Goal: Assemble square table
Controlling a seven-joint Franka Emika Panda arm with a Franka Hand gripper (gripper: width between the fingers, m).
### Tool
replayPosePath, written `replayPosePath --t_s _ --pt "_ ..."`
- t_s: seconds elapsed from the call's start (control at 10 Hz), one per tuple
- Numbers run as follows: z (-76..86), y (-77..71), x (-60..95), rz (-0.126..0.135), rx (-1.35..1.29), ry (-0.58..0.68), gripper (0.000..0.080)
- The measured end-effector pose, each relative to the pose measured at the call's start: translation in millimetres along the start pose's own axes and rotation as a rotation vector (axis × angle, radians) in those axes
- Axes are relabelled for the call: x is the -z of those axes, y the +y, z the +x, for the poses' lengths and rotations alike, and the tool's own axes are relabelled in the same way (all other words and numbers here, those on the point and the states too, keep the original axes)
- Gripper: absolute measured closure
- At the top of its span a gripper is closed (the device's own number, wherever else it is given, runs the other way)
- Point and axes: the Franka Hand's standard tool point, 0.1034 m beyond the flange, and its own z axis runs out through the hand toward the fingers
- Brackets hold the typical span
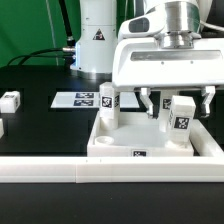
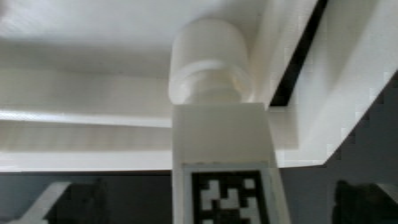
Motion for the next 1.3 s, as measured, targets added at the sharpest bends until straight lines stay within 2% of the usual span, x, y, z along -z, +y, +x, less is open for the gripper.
replayPosePath --t_s 0.2,0.5,0.8,1.0,1.2,1.3 --pt "0.3 1.1 0.3 0.0 0.001 -0.004 0.0152" --pt "16.2 0.5 15.4 0.014 -0.005 -0.019 0.0151" --pt "12.8 0.3 11.9 0.017 -0.008 -0.051 0.0151" --pt "13.1 3.7 3.1 0.03 -0.025 -0.176 0.0151" --pt "23.6 5.1 1.9 0.05 -0.044 -0.3 0.0151" --pt "19.5 5.2 3.4 0.061 -0.049 -0.398 0.0151"
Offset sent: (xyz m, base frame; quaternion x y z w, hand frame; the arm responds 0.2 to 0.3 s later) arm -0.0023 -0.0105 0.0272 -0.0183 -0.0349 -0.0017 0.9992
